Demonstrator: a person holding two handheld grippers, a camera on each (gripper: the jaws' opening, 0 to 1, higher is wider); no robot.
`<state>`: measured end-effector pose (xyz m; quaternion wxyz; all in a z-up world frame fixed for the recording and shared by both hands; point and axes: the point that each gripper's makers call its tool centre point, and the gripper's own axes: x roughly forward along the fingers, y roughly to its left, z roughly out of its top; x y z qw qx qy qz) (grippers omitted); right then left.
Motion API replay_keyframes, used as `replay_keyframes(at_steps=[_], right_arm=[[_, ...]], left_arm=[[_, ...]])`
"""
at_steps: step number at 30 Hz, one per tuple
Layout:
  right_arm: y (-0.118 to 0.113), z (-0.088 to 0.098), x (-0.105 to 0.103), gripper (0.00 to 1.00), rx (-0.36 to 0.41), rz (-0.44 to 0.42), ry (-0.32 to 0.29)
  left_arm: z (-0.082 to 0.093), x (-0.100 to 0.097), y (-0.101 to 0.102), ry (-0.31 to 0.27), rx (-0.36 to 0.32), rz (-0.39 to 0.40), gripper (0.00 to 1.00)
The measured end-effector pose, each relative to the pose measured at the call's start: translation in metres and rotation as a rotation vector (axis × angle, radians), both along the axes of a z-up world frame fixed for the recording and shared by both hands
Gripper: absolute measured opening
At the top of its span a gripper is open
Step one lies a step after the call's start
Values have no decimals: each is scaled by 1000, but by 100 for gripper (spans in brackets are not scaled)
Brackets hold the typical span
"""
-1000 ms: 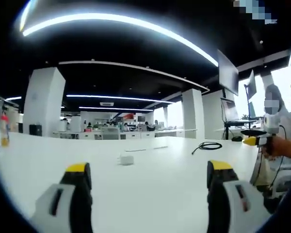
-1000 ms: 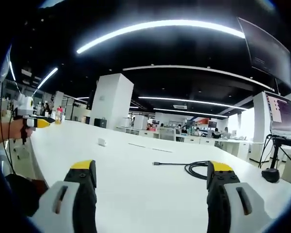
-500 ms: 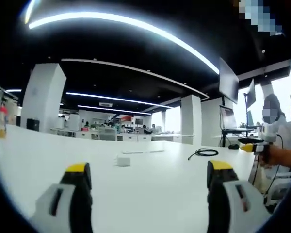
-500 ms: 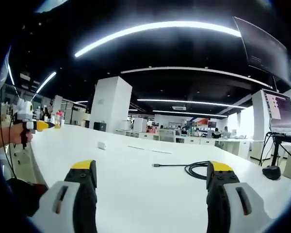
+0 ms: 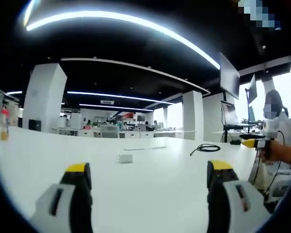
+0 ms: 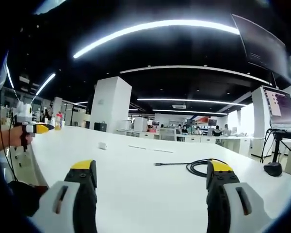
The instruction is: Plug the desk Type‑C cable into the charger adapter.
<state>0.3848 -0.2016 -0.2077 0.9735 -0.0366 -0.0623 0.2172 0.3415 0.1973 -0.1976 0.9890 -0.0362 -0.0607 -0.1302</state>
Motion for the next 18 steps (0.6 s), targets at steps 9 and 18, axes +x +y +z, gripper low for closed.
replay_keyframes(at_steps=[9, 18], right_arm=[[-1, -1, -1, 95, -1, -4, 4], [0, -3, -3, 95, -4, 2, 7]], left_arm=[[4, 9, -1, -11, 26, -15, 100], [9, 27, 3, -14, 45, -14, 96]])
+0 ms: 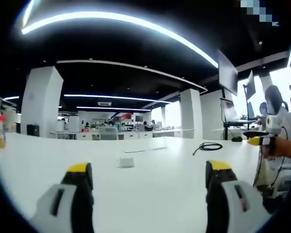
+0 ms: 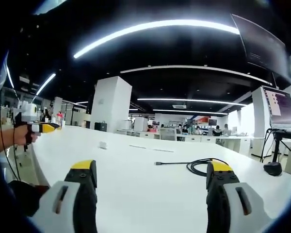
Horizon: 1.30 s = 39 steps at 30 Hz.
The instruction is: Plug the desk Type‑C cable into the charger adapter.
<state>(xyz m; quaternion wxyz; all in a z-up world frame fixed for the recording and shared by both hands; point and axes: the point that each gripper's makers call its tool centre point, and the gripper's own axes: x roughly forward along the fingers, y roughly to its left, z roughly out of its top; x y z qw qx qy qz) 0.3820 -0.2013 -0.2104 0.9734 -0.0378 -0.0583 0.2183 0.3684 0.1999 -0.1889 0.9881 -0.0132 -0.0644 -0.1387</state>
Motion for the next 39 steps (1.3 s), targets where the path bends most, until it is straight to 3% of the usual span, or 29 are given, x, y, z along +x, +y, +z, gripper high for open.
replay_keyframes(at_steps=[9, 15, 23, 32, 39], right_arm=[[2, -4, 2, 94, 2, 4, 8], [5, -4, 2, 93, 1, 11, 7], [2, -7, 1, 93, -1, 8, 18], [-3, -8, 2, 92, -3, 0, 18], [-3, -10, 2, 92, -1, -1, 24]], left_arm=[[5, 26, 0, 24, -15, -39, 93], [0, 52, -5, 80, 77, -43, 94], [0, 79, 0, 92, 153, -55, 94], [-1, 104, 0, 122, 135, -112, 90], [3, 120, -4, 112, 200, -132, 89]])
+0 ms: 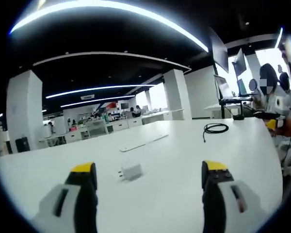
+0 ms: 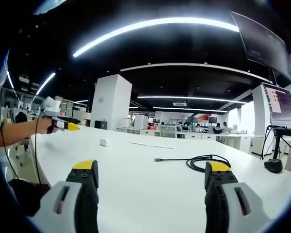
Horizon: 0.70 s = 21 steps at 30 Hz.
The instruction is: Plug the desk Type‑C cable into the charger adapter.
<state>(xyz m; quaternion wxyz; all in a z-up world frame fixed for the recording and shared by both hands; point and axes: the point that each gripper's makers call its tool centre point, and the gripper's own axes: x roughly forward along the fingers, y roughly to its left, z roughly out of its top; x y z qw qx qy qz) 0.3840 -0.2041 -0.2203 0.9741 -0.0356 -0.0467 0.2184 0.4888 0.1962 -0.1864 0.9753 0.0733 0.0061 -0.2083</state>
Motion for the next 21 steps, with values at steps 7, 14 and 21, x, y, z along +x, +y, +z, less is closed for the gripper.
replay_keyframes(at_steps=[7, 14, 21], right_arm=[[1, -3, 0, 91, -6, 2, 7], [0, -4, 0, 91, 2, 2, 10], [2, -5, -1, 90, -1, 8, 15]], left_arm=[[-12, 17, -3, 72, 8, -30, 84], [-21, 37, -5, 123, 84, -54, 82], [-23, 54, -13, 144, 163, -99, 77]])
